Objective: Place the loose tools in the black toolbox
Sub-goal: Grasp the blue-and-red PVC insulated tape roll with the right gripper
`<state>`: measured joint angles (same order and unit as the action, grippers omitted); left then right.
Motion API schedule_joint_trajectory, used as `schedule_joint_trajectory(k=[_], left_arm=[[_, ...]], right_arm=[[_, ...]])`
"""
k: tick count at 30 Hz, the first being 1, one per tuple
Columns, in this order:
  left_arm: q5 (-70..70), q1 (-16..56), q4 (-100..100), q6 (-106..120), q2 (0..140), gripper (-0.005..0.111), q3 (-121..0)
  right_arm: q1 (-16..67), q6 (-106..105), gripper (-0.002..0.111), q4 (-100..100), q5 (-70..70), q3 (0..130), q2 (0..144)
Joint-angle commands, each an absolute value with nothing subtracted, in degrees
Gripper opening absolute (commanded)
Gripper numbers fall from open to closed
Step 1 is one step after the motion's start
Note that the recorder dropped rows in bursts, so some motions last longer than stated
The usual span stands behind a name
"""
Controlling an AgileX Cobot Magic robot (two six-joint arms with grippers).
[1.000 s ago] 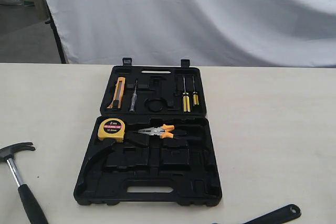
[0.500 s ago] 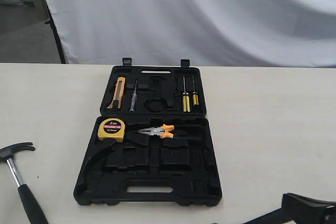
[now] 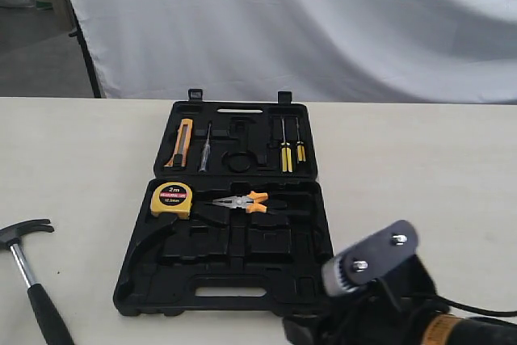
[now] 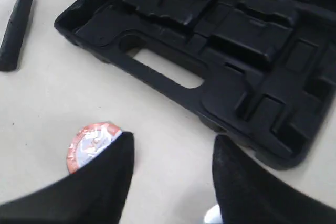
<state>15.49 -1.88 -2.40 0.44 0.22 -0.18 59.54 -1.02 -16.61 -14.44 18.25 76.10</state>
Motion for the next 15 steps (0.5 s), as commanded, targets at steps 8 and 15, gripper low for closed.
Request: schedule_joint_trajectory(k=[8, 15], left_arm=[[15.4, -1.4, -2.1, 0.0, 0.0, 0.001, 0.0], [15.4, -1.4, -2.1, 0.0, 0.0, 0.001, 0.0]], right_arm=[[66.6, -1.5, 0.076, -0.7, -3.6, 34.3, 92.4], [67.6, -3.3, 0.080, 0.5, 3.3, 37.9, 95.7]])
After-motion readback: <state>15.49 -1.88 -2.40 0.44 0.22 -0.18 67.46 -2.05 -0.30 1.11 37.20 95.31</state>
